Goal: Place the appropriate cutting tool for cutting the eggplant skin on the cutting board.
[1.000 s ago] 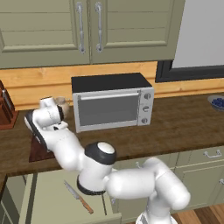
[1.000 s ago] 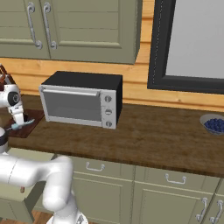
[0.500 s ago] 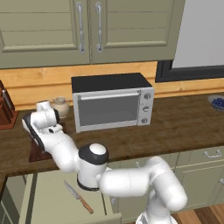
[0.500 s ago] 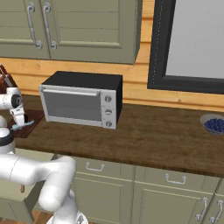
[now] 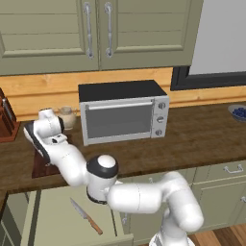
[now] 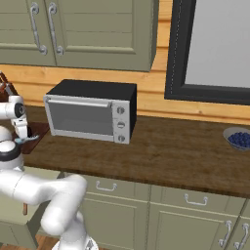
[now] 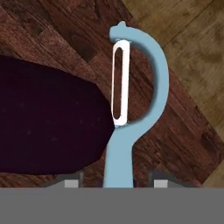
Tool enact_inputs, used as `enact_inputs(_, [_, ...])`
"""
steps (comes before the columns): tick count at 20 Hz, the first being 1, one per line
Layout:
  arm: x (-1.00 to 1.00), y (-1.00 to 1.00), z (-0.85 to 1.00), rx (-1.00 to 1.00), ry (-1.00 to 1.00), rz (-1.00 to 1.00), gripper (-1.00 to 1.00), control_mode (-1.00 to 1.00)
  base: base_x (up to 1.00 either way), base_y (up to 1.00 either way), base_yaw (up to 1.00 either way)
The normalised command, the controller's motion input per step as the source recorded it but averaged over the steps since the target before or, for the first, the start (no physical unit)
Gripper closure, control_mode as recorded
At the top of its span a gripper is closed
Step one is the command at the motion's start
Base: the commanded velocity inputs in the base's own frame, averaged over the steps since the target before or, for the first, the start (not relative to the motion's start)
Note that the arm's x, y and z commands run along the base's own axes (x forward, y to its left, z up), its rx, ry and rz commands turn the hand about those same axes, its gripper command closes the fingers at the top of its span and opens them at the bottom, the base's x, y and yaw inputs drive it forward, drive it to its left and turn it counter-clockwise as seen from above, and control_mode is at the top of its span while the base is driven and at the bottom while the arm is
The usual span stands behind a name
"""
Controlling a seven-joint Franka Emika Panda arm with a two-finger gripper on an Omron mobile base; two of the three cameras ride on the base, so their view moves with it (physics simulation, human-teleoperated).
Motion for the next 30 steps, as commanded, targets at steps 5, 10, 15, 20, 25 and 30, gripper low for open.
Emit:
enact_inputs(5, [-0.23,-0.15,0.26,0.05,-0.01,0.00,-1.00,-1.00,0.00,0.00,0.00])
enact_inputs(10, [-0.81,-0.67,0.60,0.03,-0.13,0.00,-1.00,-1.00,0.00,0.00,0.00])
enact_inputs(15, [-1.00,-0.97,0.29,0.02,-0.25,0.00,-1.00,-1.00,0.00,0.00,0.00])
enact_inputs(20, [-1.00,-1.00,0.25,0.10,-0.37,0.00,-1.00,-1.00,0.00,0.00,0.00])
enact_inputs(25, [-1.00,-1.00,0.67,0.16,-0.26,0.00,-1.00,-1.00,0.00,0.00,0.00])
enact_inputs(30, [-1.00,-1.00,0.78,0.17,-0.22,0.06,-1.00,-1.00,0.00,0.00,0.00])
